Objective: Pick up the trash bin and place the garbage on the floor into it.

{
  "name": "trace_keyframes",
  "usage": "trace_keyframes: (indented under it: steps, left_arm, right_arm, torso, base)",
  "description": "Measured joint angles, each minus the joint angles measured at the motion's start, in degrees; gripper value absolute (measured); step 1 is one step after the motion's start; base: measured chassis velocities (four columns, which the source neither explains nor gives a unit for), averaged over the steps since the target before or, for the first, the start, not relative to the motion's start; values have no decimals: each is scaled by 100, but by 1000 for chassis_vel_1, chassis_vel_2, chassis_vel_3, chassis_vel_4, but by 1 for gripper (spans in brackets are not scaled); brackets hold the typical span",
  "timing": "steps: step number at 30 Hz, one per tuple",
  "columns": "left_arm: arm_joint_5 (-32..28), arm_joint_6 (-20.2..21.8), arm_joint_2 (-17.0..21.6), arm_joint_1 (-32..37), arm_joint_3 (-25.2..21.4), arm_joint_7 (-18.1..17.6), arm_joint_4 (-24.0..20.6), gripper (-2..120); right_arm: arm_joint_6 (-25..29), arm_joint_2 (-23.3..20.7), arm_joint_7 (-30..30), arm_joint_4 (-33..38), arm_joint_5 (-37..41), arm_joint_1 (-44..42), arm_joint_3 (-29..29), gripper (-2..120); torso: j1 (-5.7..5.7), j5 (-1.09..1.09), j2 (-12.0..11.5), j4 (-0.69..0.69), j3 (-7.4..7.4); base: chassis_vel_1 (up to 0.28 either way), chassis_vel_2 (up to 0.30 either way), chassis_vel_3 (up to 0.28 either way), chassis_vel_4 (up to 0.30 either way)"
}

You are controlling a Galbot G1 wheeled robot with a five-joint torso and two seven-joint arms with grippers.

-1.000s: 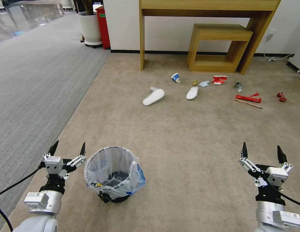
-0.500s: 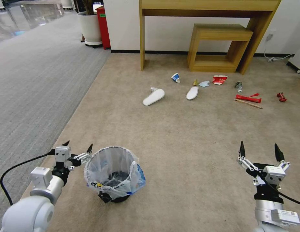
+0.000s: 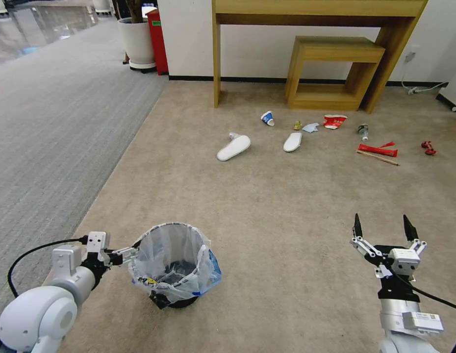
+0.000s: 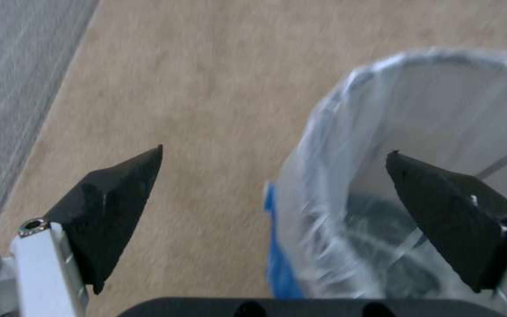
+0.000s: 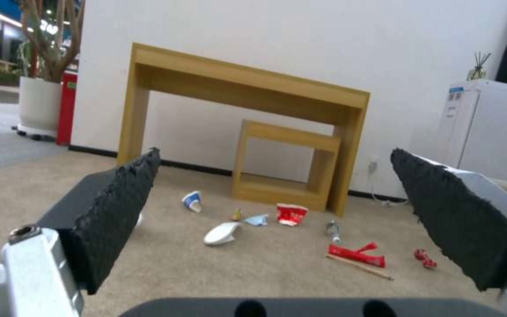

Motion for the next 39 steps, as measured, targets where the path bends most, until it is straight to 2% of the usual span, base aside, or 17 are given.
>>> trace_keyframes:
  steps: [6, 13, 27, 39]
  left_arm:
    - [-57, -19, 49, -19, 132, 63, 256, 100]
    - [-88, -45, -120, -224, 286, 153, 512, 100]
    - [-81, -68, -225, -883, 1003, 205, 1106, 100]
    - [-28, -78, -260, -1382, 1367, 126, 1606, 100]
  right_arm:
    - [20, -4, 0, -30, -3, 21, -28, 100]
    - [40, 16, 0, -80, -22, 51, -89, 100]
    - [141, -22, -5, -263, -45, 126, -79, 100]
    - [149, -25, -14, -352, -71, 194, -63, 100]
  torso:
    - [0, 0, 0, 0, 0]
    - [0, 0, 0, 0, 0]
    - [0, 0, 0, 0, 0]
    - [0, 1, 0, 0, -1]
  base:
    - [0, 0, 0, 0]
    - [0, 0, 0, 0]
    - [0, 0, 0, 0]
    - [0, 0, 0, 0]
